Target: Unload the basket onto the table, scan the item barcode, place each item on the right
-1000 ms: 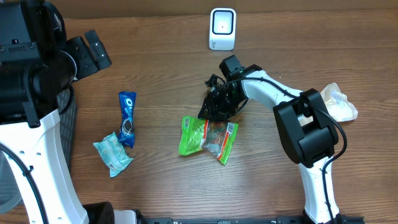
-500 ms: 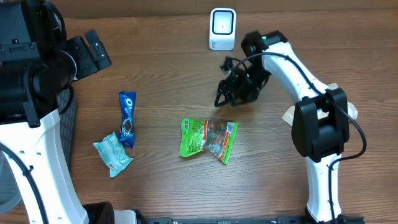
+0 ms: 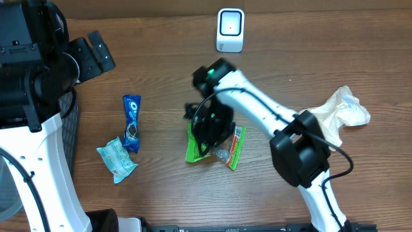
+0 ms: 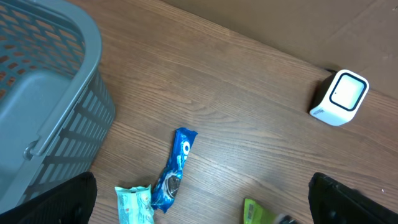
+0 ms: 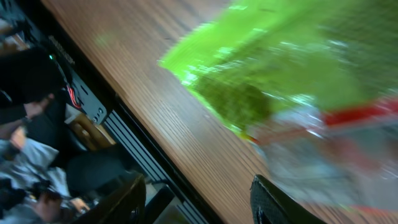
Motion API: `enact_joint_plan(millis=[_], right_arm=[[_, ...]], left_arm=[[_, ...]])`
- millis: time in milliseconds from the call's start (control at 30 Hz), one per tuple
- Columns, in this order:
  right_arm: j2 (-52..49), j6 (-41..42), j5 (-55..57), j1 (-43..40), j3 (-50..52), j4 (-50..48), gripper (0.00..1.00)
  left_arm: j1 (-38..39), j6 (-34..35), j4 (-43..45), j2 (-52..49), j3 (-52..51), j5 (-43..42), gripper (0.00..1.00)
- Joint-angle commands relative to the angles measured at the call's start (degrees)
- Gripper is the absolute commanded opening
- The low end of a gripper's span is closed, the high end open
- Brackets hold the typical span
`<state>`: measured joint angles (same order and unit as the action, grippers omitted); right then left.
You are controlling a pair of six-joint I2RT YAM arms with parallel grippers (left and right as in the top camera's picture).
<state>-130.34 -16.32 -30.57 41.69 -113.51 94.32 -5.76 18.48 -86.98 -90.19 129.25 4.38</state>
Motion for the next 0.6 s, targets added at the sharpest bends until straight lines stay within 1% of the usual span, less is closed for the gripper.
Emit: enact_joint_plan(millis=[0,67,100,200,267,300,367,467,500,567], right_arm=[[1.3,-0.4,2.2,4.2,2.0,-1.6,0.56],[1.3,-0.4,3.3,5.9,3.4,-2.8,0.56],[1.3,-0.4,4.0,7.2,5.0,-4.6,0.61],[1.3,-0.3,4.7,8.3,7.5,-9.0,0.62],[1.3,1.2,7.0,8.5,8.8,-13.0,0.62],[1.3,2.8,9.2,8.5,9.2,-15.3,0.64],[1.3,7.7,15.6,8.3,9.8,-20.4,0.70],[1.3,15.3,26.9,7.3,9.8,-27.2,0.74],[1.3,16.8,29.2,7.0,9.8,-28.6,0.75],[1.3,20.7,33.8,5.8,9.8,-32.0,0.76]], left_arm=[[-0.1,0.8,0.2,-0.5,0.1,0.5,1.00],[-0.1,0.8,0.2,-0.5,0.1,0.5,1.00],[-0.1,0.8,0.2,-0.5,0.1,0.5,1.00],[-0.1,0.8,0.2,-0.5,0.1,0.5,1.00],[-0.1,0.8,0.2,-0.5,0.1,0.5,1.00],[-0.1,0.8,0.2,-0.5,0.1,0.5,1.00],[-0.1,0.8,0.2,-0.5,0.1,0.5,1.00],[-0.1,0.8,0.2,-0.5,0.1,0.5,1.00],[-0.1,0.8,0.2,-0.5,0.1,0.5,1.00],[-0.1,0.8,0.2,-0.5,0.1,0.5,0.99]])
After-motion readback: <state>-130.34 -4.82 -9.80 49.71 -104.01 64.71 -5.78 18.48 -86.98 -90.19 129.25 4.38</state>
